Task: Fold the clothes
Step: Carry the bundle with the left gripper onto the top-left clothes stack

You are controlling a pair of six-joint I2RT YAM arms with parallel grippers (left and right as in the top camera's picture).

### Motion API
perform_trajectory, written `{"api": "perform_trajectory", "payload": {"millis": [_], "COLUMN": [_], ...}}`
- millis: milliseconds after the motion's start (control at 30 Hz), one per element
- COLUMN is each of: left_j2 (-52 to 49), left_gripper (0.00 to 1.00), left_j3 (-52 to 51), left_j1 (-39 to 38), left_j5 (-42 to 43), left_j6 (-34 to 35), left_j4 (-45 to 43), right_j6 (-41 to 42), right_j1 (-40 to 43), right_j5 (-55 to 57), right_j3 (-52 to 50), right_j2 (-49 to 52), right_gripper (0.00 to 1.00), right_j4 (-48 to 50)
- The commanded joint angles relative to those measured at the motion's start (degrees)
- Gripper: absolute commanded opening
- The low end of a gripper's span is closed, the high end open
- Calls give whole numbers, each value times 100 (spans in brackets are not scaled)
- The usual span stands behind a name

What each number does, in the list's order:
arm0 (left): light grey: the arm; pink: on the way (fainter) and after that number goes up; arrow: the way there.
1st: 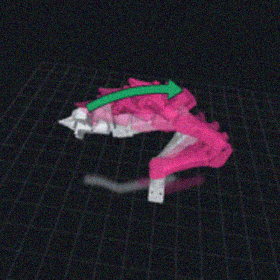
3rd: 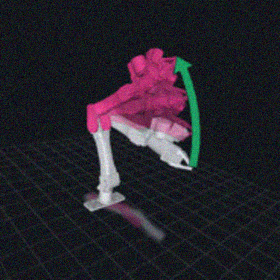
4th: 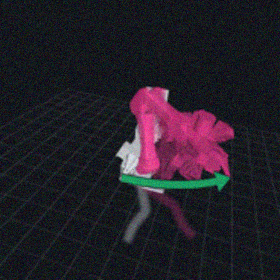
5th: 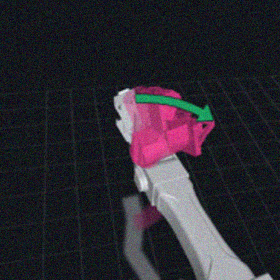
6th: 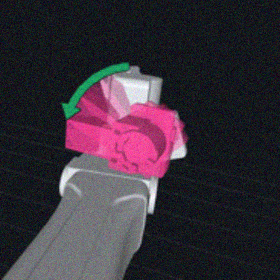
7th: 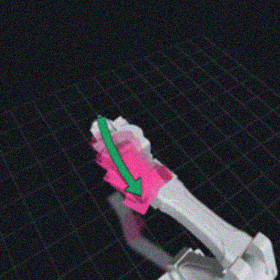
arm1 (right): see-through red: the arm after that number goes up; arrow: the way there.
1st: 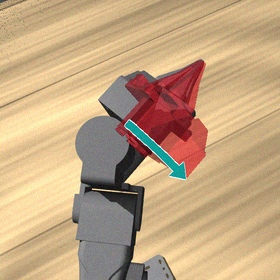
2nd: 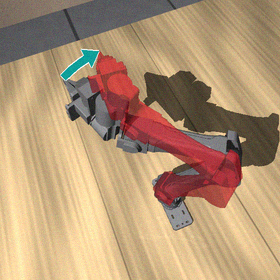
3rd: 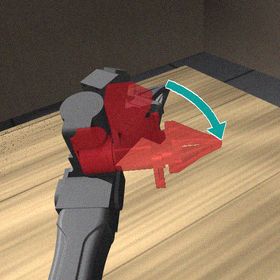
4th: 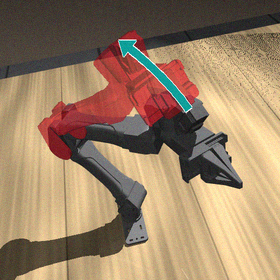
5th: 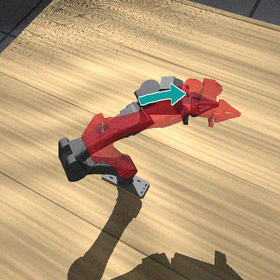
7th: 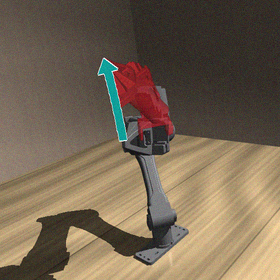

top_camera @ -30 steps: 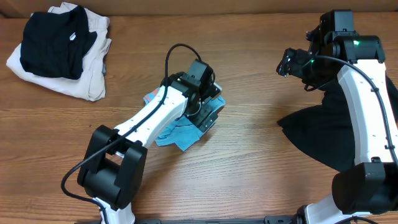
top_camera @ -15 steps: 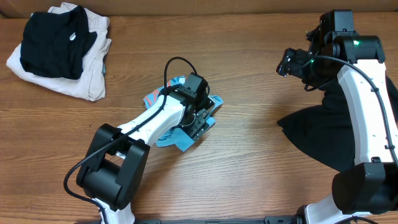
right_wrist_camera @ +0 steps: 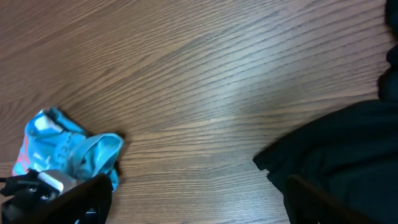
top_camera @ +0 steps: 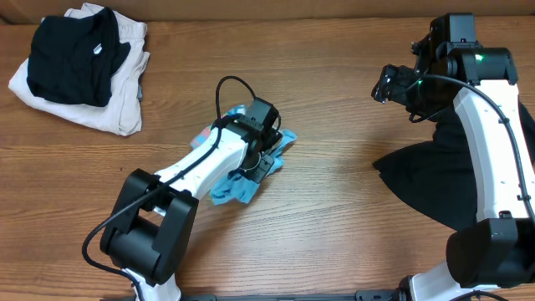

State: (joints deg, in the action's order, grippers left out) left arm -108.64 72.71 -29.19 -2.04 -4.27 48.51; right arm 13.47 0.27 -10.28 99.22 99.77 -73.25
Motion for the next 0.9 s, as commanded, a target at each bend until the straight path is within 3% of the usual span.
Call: {"api": "perform_trajectory", "payload": {"millis": [0,233,467,667,867], "left_j2": [-72,-72,-72,-72,-122], "left_gripper": [4,4,4,4,4], "left_j3": [997,3469,5366,5917,5834], "left_j1": [306,1025,2061,3274,4411], "left_j5": [-723,-1373,-1915,-2151,-2146], "left_j6": [323,186,-492,-1104,-1434], "left_j4": [525,1893,2103,1416,-258], "right_j6": [0,-2,0,2,0], "right_j1": [-20,-20,-20,-20,-20], "right_j5": [-26,13,15,11,13], "right_j3": [50,50,50,50,48], "right_j2": [-33,-33,-33,-31,-31], "right_gripper": [91,91,91,91,91], "right_j4": [11,11,13,46,-15]}}
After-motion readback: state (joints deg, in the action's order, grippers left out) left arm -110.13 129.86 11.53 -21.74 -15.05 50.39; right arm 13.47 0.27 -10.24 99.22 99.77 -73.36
